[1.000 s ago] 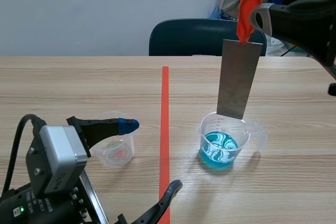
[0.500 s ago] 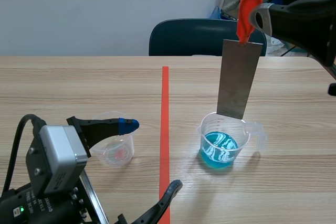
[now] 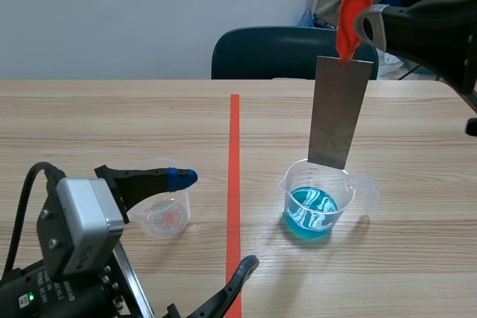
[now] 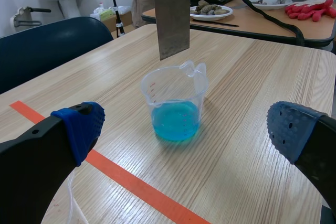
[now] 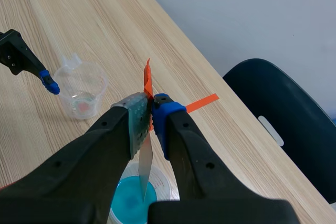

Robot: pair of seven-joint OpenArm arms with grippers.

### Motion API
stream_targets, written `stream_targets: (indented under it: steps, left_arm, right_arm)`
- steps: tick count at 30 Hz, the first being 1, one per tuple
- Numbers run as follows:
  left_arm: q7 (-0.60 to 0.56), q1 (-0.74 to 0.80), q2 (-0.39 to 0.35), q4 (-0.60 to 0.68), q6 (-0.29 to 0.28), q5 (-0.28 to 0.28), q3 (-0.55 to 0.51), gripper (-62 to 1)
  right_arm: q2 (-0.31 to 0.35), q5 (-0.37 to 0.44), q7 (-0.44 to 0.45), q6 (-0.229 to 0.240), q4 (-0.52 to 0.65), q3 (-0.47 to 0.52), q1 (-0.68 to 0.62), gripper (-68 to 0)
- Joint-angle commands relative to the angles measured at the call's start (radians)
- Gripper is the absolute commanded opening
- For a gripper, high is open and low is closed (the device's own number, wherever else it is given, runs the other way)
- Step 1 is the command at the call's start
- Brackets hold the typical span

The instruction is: Do the redox reaction experiment

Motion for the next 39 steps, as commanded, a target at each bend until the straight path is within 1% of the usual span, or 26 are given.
stream_targets:
  steps: [1,33,37,39]
  left_arm:
    - [-0.013,-0.003,0.005,0.011,0.002,-0.009,-0.003,1.4]
    - [-0.009,-0.003,0.005,0.011,0.002,-0.009,-0.003,1.4]
    - [-0.009,-0.003,0.005,0.011,0.002,-0.009,-0.003,1.4]
    - [-0.009,-0.003,0.005,0.011,0.002,-0.01,-0.003,1.4]
  right_arm:
    - [0.0,0.018,0.019,-0.003,0.007,0.002,0.014,-66.9]
    - [0.0,0.018,0.018,-0.002,0.006,0.002,0.014,-66.9]
    - [0.0,0.017,0.019,0.002,0.002,0.001,0.014,-66.9]
    - [0.0,0.017,0.023,0.019,-0.005,-0.001,0.014,-66.9]
